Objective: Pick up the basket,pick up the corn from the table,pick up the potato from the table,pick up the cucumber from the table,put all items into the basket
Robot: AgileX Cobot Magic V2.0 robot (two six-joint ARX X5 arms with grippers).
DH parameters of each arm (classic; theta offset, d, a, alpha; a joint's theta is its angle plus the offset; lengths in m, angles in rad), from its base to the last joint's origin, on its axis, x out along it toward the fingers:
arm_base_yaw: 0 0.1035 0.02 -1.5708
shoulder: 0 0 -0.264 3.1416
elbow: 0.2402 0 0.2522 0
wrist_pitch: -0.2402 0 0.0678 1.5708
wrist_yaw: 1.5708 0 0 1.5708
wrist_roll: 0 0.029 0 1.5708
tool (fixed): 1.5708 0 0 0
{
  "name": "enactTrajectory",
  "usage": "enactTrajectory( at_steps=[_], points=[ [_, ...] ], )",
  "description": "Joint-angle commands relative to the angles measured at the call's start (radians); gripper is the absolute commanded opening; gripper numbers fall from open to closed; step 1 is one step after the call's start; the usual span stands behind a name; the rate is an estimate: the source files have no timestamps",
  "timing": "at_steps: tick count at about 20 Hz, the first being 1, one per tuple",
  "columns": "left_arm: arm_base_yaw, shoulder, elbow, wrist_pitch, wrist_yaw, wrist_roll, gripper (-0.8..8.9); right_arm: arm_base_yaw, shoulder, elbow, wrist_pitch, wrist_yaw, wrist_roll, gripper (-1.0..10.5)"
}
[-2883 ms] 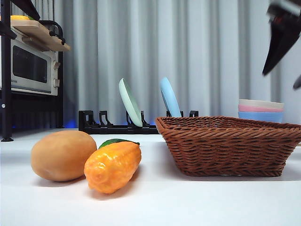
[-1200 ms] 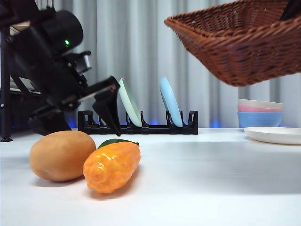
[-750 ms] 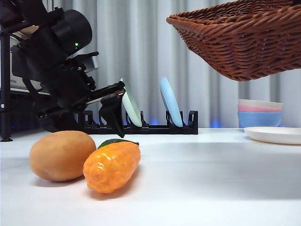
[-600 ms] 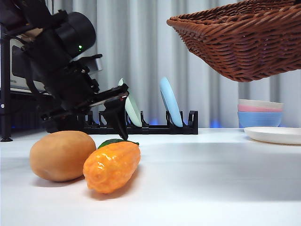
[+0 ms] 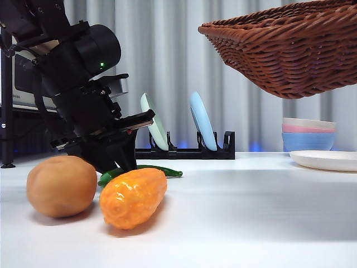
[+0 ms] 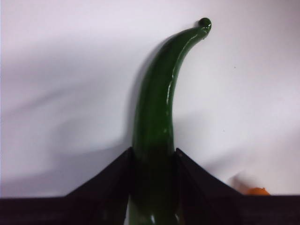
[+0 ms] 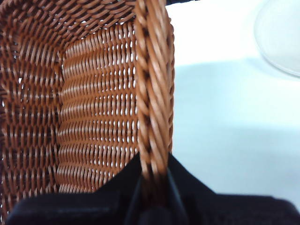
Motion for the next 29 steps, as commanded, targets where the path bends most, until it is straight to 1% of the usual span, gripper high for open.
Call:
enactTrajectory(
  at_steps=[1,4,8,9,11,13,14,17,21,23,26,27,28,29],
  points=[
    [0.000,0.000,0.014,0.016,-0.003,0.045,-0.09,0.000,-0.006,0.003,0.017,-0.011,0.021,-0.1],
    [0.016,-0.073,0.083,-0.029,-0.007,0.065,-0.09,0.000,0.004,0.003,0.025,-0.010,0.021,-0.1],
    [0.023,-0.260,0.179,-0.099,-0.004,0.061,-0.09,0.000,0.070,0.003,0.059,-0.011,0.021,-0.1],
    [0.021,-0.312,0.194,-0.114,-0.002,0.050,-0.09,0.002,0.097,0.003,0.072,-0.011,0.021,-0.1],
    [-0.004,-0.412,0.199,-0.117,0.004,0.000,-0.09,0.004,0.155,0.003,0.101,-0.014,0.028,-0.1],
    [-0.060,-0.480,0.199,-0.128,0.022,-0.046,-0.09,0.014,0.208,0.003,0.132,-0.019,0.061,-0.1],
    [-0.096,-0.493,0.199,-0.132,0.031,-0.053,-0.09,0.021,0.232,0.003,0.150,-0.019,0.075,-0.1],
    [-0.224,-0.466,0.199,-0.150,0.010,-0.053,-0.09,0.058,0.275,0.003,0.195,-0.019,0.093,-0.1],
    [-0.370,-0.357,0.199,-0.119,-0.123,-0.113,-0.09,0.111,0.278,0.003,0.226,-0.018,0.093,-0.1],
    [-0.406,-0.294,0.199,-0.107,-0.159,-0.124,-0.09,0.125,0.278,0.003,0.227,-0.018,0.093,-0.1],
    [-0.426,-0.208,0.199,-0.106,-0.159,-0.124,0.15,0.129,0.278,0.003,0.227,-0.018,0.108,-0.1],
    [-0.430,-0.188,0.199,-0.107,-0.159,-0.124,1.23,0.129,0.278,0.003,0.226,-0.018,0.108,-0.1],
    [-0.429,-0.180,0.199,-0.107,-0.159,-0.126,2.82,0.129,0.278,0.003,0.225,-0.018,0.108,-0.1],
    [-0.429,-0.175,0.199,-0.107,-0.159,-0.125,4.88,0.129,0.278,0.003,0.224,-0.018,0.108,-0.1]
  ],
)
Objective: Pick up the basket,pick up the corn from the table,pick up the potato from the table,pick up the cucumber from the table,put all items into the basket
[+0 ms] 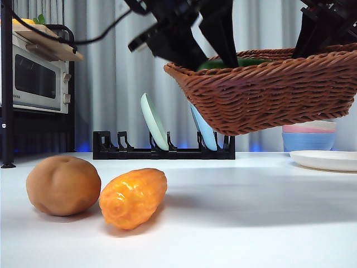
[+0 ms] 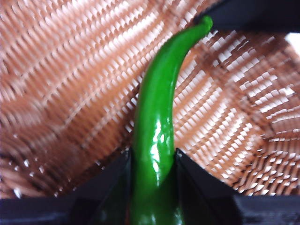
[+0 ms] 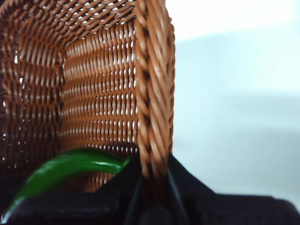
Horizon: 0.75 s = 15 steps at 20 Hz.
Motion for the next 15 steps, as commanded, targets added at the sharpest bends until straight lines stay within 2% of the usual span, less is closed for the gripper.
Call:
enactTrajectory(
  at_steps=[1,5,9,11,15],
  points=[
    [-0.005,0.002,-0.008,0.010,-0.002,-0.008,5.59,0.002,-0.003,0.003,0.018,-0.010,0.019,-0.1],
    [-0.003,-0.023,-0.004,0.012,-0.002,-0.004,5.59,0.002,-0.003,0.003,0.018,-0.009,0.020,-0.1],
    [-0.013,-0.151,-0.004,-0.011,0.000,-0.005,5.59,-0.002,-0.003,0.003,0.019,-0.005,0.019,-0.1],
    [-0.017,-0.239,-0.004,-0.080,0.000,-0.004,5.59,-0.002,-0.003,0.003,0.023,-0.002,0.019,-0.1],
    [-0.017,-0.397,-0.004,-0.359,-0.010,-0.037,5.59,-0.002,-0.003,0.003,0.049,-0.002,0.019,-0.1]
  ],
)
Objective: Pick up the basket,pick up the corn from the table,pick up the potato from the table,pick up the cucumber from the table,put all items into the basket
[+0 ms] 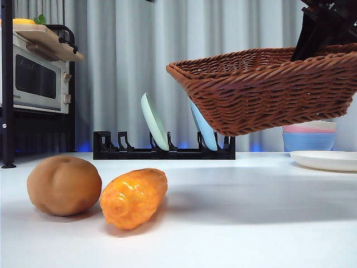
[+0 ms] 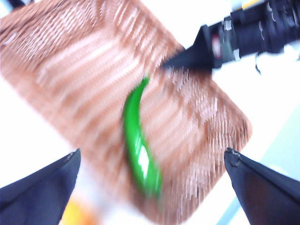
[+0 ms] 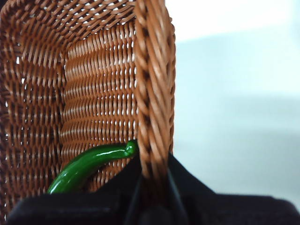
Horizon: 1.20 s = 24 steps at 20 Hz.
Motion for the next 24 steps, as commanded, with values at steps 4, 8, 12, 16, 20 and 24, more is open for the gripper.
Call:
enactTrajectory(
  at_steps=[4,8,12,16,20,24],
  points=[
    [-0.003,-0.070,-0.006,-0.493,-0.261,-0.127,5.63,-0.001,-0.003,0.003,0.043,-0.008,0.013,-0.1],
    [-0.002,-0.070,-0.027,-0.531,-0.315,-0.217,5.66,-0.016,-0.003,0.003,0.057,-0.009,0.011,-0.1],
    [0.064,-0.069,-0.141,-0.376,-0.216,-0.255,5.66,-0.045,-0.003,0.003,0.057,-0.010,-0.005,-0.1],
    [0.213,-0.061,-0.285,-0.171,-0.037,-0.265,5.66,-0.073,-0.003,0.003,0.057,-0.014,-0.006,-0.1],
    [0.322,0.024,-0.309,-0.122,0.058,-0.262,5.66,-0.074,-0.003,0.003,0.058,-0.013,-0.013,-0.1],
    [0.352,0.165,-0.309,-0.078,0.092,-0.264,5.66,-0.074,-0.003,0.003,0.061,-0.013,-0.013,-0.1]
  ],
)
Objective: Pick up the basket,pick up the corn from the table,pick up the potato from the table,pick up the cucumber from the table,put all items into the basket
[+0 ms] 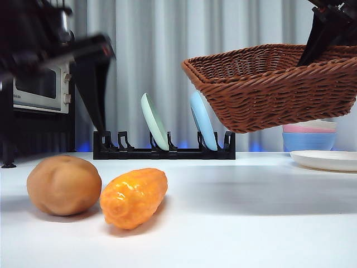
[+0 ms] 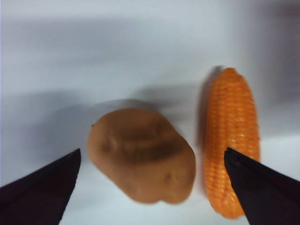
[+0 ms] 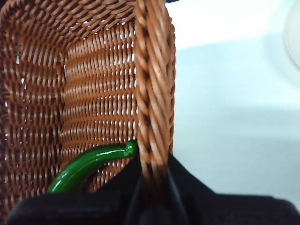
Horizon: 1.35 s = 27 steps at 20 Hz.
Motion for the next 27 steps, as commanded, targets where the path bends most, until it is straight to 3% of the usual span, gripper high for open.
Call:
enactTrajectory(
  at_steps=[1,7,8,10,11,12,16,20,24,27],
  points=[
    [0.006,0.066,-0.009,0.024,0.044,-0.006,5.66,0.000,-0.003,0.003,0.021,-0.009,0.003,-0.1],
    [0.006,0.188,-0.009,0.050,0.048,0.031,5.60,0.000,-0.003,0.003,0.021,-0.008,0.003,-0.1],
    [0.006,0.190,-0.009,0.055,0.044,0.033,5.23,0.000,-0.003,0.003,0.021,-0.008,0.003,-0.1],
    [0.006,0.190,-0.009,0.064,0.016,0.069,2.48,0.000,-0.003,0.003,0.021,-0.005,0.003,-0.1],
    [0.006,0.190,-0.009,0.064,-0.002,0.097,0.59,0.000,-0.003,0.003,0.021,-0.005,0.003,-0.1],
    [0.006,0.190,-0.009,0.065,-0.019,0.111,-0.18,0.000,-0.003,0.003,0.021,-0.005,0.003,-0.1],
    [0.007,0.163,-0.003,0.076,-0.010,0.171,-0.08,0.001,-0.003,0.003,0.021,-0.005,0.004,-0.1],
    [0.006,-0.034,0.097,-0.011,0.043,0.239,-0.08,0.006,-0.003,0.003,0.021,-0.006,0.005,-0.1],
    [-0.016,-0.164,0.267,0.137,0.192,0.252,-0.05,0.045,0.002,0.003,0.021,-0.010,0.038,-0.1],
    [-0.076,-0.146,0.328,0.237,0.192,0.268,-0.06,0.104,0.002,0.003,0.021,-0.010,0.064,-0.1]
  ],
)
